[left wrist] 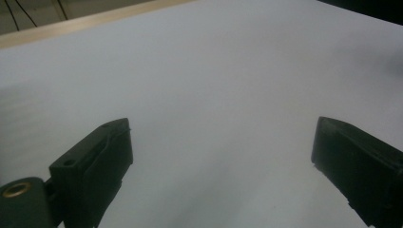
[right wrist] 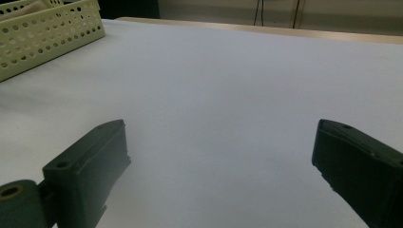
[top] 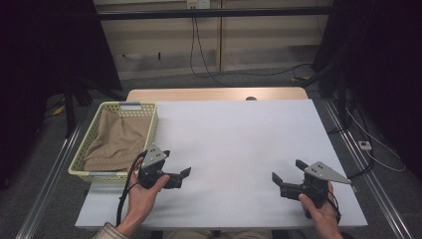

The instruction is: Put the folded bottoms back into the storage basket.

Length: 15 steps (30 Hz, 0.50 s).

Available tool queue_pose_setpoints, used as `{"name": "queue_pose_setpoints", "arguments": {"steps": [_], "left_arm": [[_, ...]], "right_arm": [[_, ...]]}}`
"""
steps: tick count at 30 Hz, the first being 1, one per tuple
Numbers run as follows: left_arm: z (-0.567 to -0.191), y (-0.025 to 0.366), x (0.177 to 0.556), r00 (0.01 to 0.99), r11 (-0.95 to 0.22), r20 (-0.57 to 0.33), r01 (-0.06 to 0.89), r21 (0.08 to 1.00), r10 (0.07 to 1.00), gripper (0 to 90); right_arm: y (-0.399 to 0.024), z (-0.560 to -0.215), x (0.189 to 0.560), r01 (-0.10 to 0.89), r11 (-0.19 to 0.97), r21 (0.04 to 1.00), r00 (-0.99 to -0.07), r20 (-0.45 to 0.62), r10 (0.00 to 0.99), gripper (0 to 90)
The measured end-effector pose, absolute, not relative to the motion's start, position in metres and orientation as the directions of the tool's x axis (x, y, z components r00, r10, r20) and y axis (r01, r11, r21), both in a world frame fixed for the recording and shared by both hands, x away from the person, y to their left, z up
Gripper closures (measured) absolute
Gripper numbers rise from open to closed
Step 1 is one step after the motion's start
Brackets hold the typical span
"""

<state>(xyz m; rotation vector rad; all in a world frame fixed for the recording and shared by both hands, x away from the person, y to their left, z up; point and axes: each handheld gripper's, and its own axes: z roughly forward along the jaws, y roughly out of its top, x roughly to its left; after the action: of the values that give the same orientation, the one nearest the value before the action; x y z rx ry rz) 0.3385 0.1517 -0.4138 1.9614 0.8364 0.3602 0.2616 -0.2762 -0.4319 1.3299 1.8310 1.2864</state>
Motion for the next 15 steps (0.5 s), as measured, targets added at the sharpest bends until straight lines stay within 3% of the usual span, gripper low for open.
{"name": "queue_pose_setpoints", "arguments": {"steps": [8,15], "left_arm": [[-0.430,0.162,0.331,0.702,-0.297,-0.103,0.424,0.855,0.705,6.5],[-0.432,0.163,0.326,0.682,-0.308,-0.061,0.407,0.860,0.729,5.7]], "right_arm": [[-0.276,-0.432,0.262,0.414,0.065,0.908,-0.373,0.104,0.922,4.6],[-0.276,-0.432,0.261,0.415,0.065,0.908,-0.379,0.107,0.919,4.5]]}}
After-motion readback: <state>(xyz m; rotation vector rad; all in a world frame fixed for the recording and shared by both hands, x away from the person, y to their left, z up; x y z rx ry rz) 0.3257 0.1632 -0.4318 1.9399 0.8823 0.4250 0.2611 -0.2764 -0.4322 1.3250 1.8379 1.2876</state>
